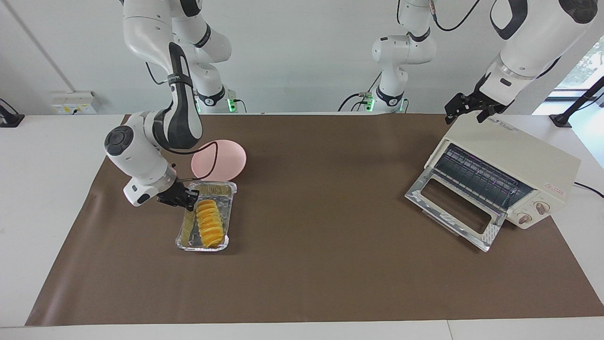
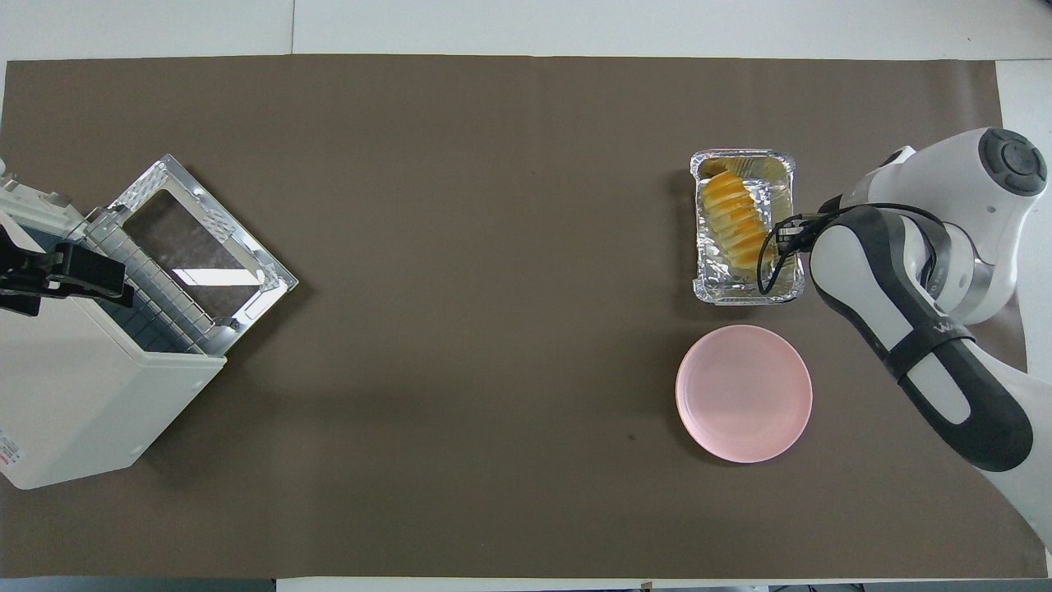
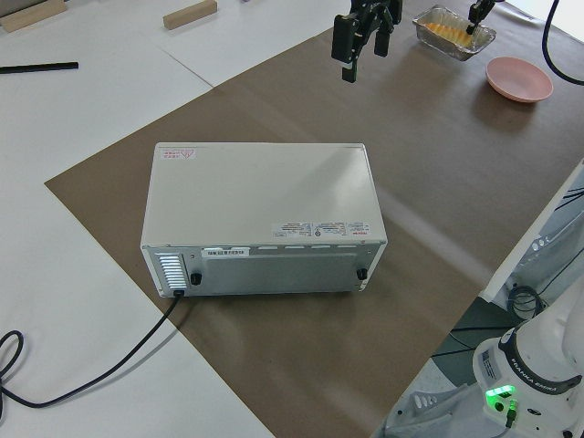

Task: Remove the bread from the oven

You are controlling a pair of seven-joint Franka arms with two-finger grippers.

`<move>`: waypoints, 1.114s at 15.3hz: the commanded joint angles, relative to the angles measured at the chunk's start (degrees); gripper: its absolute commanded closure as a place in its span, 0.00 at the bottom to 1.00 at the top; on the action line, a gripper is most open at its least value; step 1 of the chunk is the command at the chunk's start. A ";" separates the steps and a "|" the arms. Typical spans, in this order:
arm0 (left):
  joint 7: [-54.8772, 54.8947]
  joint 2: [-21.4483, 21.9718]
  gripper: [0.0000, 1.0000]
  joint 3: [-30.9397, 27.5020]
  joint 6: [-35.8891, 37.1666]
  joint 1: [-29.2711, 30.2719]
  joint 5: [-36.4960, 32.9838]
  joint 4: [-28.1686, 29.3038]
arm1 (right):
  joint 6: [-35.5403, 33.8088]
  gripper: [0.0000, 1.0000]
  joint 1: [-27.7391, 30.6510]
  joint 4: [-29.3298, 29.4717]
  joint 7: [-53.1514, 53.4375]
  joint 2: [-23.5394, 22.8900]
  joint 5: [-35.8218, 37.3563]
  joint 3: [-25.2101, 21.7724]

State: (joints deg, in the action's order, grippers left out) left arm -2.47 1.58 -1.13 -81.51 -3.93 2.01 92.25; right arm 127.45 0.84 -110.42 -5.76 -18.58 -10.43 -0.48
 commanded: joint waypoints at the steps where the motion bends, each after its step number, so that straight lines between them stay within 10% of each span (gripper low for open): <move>1: 0.09 0.53 0.00 0.34 0.12 0.59 -0.42 0.04 | 1.13 1.00 0.92 -0.50 -2.32 0.48 -1.53 0.65; 5: 0.09 0.53 0.00 0.34 0.12 0.59 -0.42 0.04 | -0.44 0.04 0.57 2.84 -3.21 0.92 -0.65 0.57; 10: 0.09 0.53 0.00 0.34 0.12 0.59 -0.42 0.04 | -9.76 0.00 -1.35 11.01 -1.72 0.83 -0.56 0.65; 17: 0.09 0.53 0.00 0.43 0.12 0.59 -0.42 0.04 | -3.71 0.00 -4.97 6.98 -3.11 -0.13 2.07 0.65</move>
State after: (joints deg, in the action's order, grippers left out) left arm -2.47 1.58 -1.14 -81.51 -3.93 2.01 92.25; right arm 121.98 -4.87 -101.84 -7.25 -18.49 -9.64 0.14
